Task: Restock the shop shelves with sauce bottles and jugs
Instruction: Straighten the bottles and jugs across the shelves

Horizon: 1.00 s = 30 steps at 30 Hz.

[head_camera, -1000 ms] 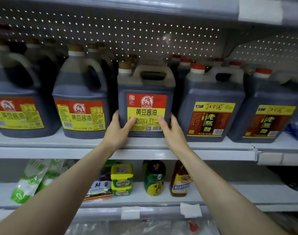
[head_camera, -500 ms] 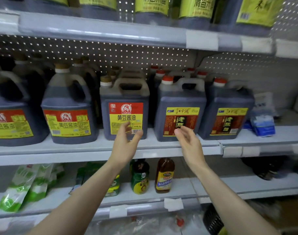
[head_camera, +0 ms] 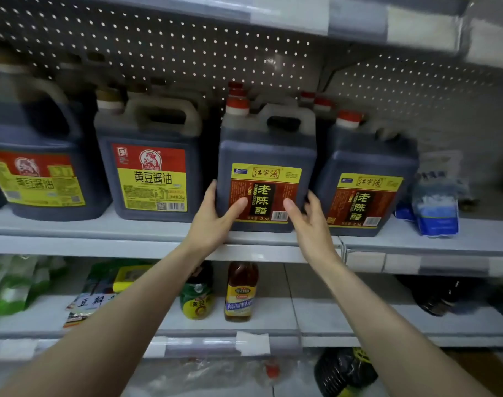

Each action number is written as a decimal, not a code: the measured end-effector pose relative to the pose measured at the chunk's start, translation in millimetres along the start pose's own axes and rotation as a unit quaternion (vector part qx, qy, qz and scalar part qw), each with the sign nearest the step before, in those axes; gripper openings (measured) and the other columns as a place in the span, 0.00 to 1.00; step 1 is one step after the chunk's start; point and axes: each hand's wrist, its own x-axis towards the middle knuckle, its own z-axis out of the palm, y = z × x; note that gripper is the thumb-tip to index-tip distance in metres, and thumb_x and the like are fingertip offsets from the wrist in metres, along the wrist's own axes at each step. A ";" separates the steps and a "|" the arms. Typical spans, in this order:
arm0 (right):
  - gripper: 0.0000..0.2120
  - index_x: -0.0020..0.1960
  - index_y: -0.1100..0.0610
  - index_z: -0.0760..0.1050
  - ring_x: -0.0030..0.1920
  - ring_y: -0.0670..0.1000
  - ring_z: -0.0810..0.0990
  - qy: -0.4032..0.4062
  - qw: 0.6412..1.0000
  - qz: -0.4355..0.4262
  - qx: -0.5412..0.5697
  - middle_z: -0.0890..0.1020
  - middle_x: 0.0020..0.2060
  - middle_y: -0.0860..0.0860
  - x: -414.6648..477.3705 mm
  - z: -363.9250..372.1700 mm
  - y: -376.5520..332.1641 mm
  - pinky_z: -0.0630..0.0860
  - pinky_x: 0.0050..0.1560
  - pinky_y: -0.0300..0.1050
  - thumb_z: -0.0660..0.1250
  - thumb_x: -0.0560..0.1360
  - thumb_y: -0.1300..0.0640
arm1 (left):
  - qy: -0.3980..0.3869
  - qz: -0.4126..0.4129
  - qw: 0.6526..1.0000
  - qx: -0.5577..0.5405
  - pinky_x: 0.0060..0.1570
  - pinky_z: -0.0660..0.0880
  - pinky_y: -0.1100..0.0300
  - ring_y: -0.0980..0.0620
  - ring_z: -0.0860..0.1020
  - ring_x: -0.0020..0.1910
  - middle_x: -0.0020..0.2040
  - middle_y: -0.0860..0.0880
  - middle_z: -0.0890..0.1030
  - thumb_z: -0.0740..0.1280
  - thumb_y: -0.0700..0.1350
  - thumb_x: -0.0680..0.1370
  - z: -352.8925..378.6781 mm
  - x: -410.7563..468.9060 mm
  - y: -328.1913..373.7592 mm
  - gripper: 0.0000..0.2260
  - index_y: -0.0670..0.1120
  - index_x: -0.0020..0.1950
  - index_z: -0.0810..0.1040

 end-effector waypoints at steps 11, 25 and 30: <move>0.34 0.77 0.50 0.56 0.69 0.47 0.70 -0.036 0.999 -0.021 0.023 0.73 0.68 0.46 38.0 4.8 23.0 0.66 0.71 0.49 0.64 0.76 0.42 | 0.019 0.029 0.998 -0.044 0.47 0.73 0.75 0.68 0.78 0.53 0.57 0.58 0.78 0.66 0.53 0.73 16.5 16.7 -7.5 0.29 0.49 0.73 0.63; 0.34 0.76 0.50 0.57 0.68 0.48 0.71 -0.028 0.999 -0.035 0.021 0.73 0.68 0.46 43.5 7.7 25.4 0.68 0.69 0.48 0.63 0.75 0.40 | 0.020 0.027 0.999 -0.030 0.54 0.75 0.67 0.60 0.77 0.57 0.61 0.54 0.77 0.65 0.53 0.76 15.9 23.3 -10.8 0.27 0.49 0.73 0.62; 0.36 0.77 0.51 0.55 0.69 0.48 0.69 -0.026 0.999 -0.028 0.017 0.72 0.69 0.47 46.1 10.1 25.4 0.67 0.70 0.48 0.62 0.74 0.39 | 0.023 0.027 0.999 -0.031 0.54 0.75 0.68 0.63 0.77 0.55 0.58 0.57 0.78 0.65 0.51 0.78 15.4 27.1 -10.9 0.24 0.49 0.71 0.63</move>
